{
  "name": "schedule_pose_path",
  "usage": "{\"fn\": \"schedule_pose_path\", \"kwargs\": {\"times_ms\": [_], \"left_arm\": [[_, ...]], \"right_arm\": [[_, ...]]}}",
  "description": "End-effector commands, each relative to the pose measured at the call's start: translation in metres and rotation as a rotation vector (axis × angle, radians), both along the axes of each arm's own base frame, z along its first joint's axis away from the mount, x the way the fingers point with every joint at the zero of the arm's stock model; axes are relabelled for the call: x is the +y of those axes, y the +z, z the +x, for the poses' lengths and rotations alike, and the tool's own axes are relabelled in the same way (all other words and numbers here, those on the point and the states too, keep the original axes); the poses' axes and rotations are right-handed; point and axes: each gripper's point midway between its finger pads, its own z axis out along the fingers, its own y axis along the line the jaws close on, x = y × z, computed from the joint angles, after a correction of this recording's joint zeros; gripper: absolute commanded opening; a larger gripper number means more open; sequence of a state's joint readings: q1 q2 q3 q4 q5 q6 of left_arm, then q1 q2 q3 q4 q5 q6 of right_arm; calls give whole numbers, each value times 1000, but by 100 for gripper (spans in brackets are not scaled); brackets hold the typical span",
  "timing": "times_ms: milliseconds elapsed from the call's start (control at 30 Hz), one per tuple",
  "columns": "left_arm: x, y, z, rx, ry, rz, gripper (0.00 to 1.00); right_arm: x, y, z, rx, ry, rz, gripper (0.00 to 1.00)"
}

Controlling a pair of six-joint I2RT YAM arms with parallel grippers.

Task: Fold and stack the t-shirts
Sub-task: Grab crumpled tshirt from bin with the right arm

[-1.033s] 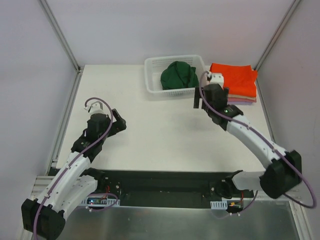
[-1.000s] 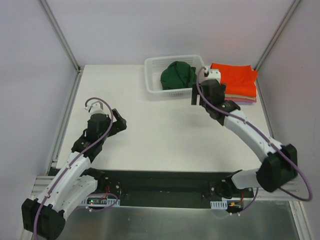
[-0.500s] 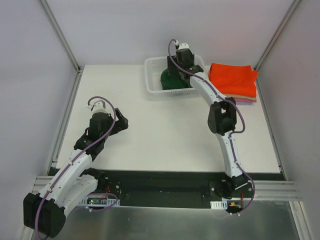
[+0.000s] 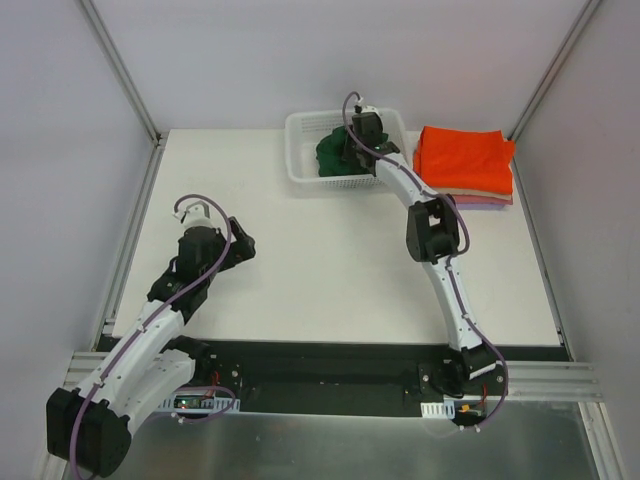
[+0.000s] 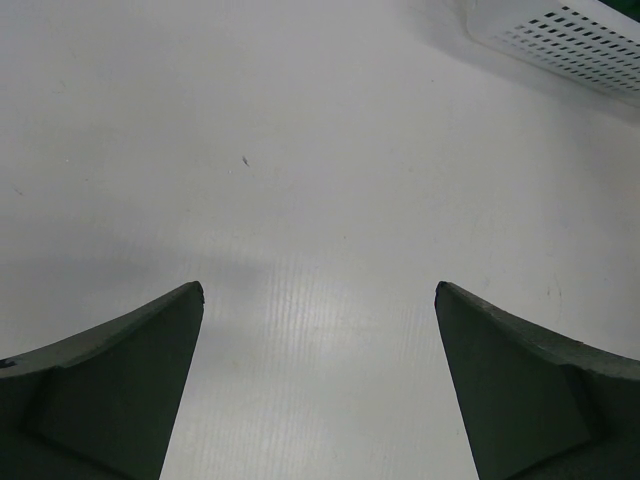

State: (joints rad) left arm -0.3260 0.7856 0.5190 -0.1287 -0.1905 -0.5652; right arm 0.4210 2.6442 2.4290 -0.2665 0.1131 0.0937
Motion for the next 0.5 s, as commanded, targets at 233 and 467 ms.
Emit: {"fn": "schedule_pose_path", "kwargs": {"times_ms": [233, 467], "left_arm": [[-9, 18, -6, -89, -62, -51, 99], [-15, 18, -10, -86, -80, -88, 99]], "right_arm": [[47, 390, -89, -654, 393, 396, 1], [66, 477, -231, -736, 649, 449, 1]]}}
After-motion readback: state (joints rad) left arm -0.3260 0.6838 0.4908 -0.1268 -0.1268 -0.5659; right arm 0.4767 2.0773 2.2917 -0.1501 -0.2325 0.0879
